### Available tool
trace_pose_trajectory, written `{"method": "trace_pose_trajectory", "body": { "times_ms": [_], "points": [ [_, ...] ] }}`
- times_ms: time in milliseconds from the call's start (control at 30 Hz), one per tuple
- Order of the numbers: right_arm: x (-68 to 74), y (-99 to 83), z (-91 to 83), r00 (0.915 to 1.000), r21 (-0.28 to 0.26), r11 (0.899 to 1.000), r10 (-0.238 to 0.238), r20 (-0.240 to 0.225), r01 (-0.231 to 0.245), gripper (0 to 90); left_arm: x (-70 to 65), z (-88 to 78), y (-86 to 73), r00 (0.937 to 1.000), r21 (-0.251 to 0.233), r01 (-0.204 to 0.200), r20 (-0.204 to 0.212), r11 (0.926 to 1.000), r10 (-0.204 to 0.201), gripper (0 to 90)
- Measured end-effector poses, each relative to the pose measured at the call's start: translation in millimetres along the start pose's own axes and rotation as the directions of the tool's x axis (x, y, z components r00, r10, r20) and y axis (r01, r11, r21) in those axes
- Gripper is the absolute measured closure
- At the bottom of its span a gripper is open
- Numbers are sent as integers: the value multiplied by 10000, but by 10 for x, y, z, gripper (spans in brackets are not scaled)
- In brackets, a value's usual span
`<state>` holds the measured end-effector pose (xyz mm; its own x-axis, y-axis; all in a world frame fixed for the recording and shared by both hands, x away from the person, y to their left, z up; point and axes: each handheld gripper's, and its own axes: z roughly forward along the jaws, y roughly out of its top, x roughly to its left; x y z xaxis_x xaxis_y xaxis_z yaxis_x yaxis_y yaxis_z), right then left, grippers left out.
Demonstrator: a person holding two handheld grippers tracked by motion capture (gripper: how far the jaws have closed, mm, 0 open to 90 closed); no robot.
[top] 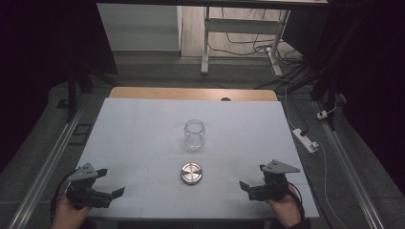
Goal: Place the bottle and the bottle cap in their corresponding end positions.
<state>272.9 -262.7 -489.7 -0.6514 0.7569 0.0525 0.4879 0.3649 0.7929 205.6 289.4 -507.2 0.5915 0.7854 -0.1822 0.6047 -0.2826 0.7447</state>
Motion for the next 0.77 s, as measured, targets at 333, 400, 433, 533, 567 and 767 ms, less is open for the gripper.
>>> {"method": "trace_pose_trajectory", "body": {
  "times_ms": [333,400,433,533,567,767],
  "points": [
    [-72,-184,-169,9978,345,9989,300,593,-320,0,32,-101,-195,9979,189,359,-551,9992,-348,0],
    [-73,-220,-205,9967,475,9982,334,741,-370,0,38,-123,-238,9963,259,473,-736,9985,-453,0],
    [-70,-238,-221,9962,529,9978,357,795,-400,0,41,-135,-258,9954,290,531,-819,9982,-505,0],
    [-64,-293,-269,9943,731,9962,394,994,-468,0,53,-159,-321,9914,404,695,-1140,9968,-645,0],
    [-62,-310,-282,9937,784,9957,404,1048,-487,0,58,-160,-340,9902,479,734,-1228,9961,-671,0],
    [-76,-346,-336,9913,743,9942,686,1127,-773,0,74,-137,-370,9872,779,884,-1397,9930,-770,0]
  ]
}}
